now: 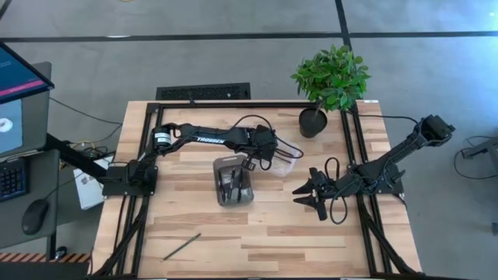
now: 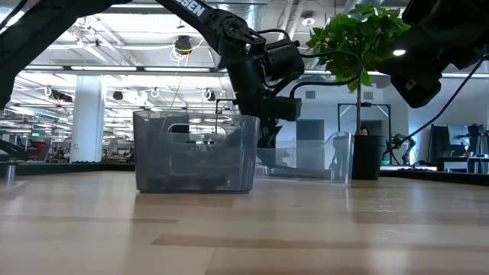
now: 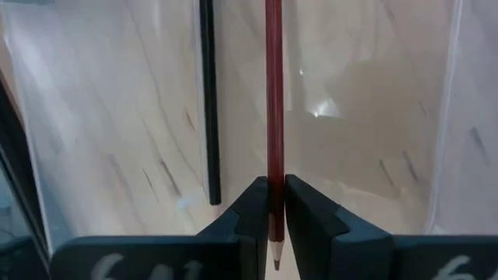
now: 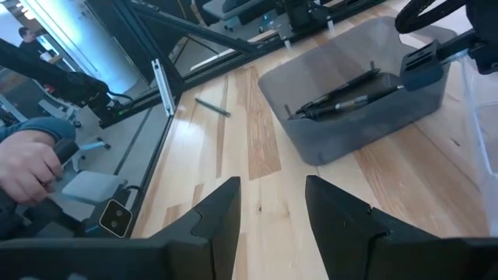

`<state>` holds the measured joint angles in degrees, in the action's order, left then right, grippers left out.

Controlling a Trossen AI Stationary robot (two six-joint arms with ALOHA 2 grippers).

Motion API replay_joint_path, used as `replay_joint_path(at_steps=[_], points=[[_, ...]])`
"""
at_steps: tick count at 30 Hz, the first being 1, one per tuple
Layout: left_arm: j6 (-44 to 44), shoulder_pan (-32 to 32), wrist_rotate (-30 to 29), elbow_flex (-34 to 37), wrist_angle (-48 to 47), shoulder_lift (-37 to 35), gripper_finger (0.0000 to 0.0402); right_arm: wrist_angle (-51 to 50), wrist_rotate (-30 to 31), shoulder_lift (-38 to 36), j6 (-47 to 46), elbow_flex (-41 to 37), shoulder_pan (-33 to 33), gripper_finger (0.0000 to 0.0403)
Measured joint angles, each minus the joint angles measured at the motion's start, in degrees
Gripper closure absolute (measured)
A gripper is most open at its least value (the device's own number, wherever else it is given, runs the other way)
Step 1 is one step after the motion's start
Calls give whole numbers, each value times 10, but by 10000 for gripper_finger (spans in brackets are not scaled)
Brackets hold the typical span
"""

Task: Sort pens & pencils
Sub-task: Put the brown colored pencil into the transparent bin

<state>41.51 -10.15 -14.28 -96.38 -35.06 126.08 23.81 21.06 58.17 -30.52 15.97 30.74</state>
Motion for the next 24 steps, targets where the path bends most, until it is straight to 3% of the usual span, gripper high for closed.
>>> replay_joint_path(at_steps=[7, 13, 24], points=[[9, 2, -16, -33, -11, 0, 369, -1, 0, 0, 0, 0, 0, 232], [6, 4, 36, -73, -54, 0, 369, -4, 0, 0, 0, 0, 0, 234], [-21, 4, 48, -78, -75, 0, 369, -13, -2, 0, 0, 0, 0, 234]])
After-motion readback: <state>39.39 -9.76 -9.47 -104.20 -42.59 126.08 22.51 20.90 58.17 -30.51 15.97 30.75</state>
